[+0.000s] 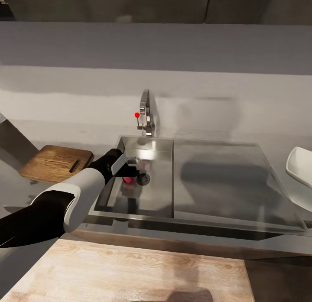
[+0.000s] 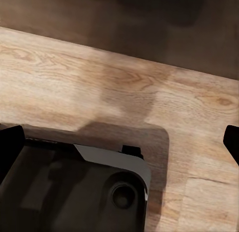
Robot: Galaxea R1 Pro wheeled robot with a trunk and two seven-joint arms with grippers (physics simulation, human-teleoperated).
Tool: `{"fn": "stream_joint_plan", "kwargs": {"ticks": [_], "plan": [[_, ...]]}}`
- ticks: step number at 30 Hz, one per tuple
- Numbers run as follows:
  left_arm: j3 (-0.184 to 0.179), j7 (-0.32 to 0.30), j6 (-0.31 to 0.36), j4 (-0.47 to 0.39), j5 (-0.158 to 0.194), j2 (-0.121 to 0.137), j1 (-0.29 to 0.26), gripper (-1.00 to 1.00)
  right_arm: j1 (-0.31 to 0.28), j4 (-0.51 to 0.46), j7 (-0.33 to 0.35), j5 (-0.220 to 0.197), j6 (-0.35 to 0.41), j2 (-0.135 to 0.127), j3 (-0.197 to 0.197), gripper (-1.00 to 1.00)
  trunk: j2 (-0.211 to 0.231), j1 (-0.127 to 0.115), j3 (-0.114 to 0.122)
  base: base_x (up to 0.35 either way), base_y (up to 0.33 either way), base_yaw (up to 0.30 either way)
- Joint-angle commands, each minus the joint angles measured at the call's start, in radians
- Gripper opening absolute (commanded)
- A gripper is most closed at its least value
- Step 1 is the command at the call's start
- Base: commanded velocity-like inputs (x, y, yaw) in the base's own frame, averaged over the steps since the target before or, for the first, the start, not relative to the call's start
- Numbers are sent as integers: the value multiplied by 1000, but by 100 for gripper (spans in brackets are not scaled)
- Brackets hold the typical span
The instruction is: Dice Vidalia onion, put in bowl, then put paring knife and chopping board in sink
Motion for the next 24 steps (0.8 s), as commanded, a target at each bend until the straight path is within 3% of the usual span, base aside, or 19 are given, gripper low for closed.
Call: {"fn": "stream_joint_plan", "kwargs": {"ticks": [1,24], "plan": [[-7,7,4,-1,11,0,0,100,0,0,3,4,-3,1,-4,100,-2,1,-1,0,0,0],[-7,8,4,-2,9,0,0,100,0,0,-6,4,-2,10,-5,100,-2,1,-19,0,0,0]]}}
